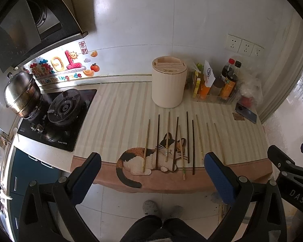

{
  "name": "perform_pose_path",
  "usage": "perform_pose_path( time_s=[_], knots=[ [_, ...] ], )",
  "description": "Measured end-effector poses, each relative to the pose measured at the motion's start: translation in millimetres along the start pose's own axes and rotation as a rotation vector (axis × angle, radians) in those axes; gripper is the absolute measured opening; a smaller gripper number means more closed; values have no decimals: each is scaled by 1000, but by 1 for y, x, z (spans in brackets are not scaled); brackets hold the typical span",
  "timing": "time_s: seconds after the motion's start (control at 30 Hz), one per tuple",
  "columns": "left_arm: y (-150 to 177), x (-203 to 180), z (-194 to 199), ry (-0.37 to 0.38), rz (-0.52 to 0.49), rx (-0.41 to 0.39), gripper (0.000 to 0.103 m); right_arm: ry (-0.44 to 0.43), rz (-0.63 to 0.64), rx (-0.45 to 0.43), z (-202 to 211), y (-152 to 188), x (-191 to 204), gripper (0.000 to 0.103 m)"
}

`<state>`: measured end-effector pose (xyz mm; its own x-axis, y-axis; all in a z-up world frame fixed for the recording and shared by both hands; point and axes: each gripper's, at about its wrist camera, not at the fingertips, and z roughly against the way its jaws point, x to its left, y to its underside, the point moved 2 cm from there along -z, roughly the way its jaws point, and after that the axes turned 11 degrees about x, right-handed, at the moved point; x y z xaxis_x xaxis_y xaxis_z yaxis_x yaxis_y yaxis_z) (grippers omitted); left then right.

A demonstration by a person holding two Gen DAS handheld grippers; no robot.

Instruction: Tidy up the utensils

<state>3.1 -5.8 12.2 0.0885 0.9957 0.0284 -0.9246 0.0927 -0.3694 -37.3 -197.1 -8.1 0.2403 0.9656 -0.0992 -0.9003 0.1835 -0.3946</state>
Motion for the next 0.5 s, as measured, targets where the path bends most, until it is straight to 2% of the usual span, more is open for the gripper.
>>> perform_pose_path(
  time_s=[0.5],
  knots=[
    [0, -4, 7, 4, -1, -7, 103, 3, 1, -4, 3, 1, -2, 103]
  ],
)
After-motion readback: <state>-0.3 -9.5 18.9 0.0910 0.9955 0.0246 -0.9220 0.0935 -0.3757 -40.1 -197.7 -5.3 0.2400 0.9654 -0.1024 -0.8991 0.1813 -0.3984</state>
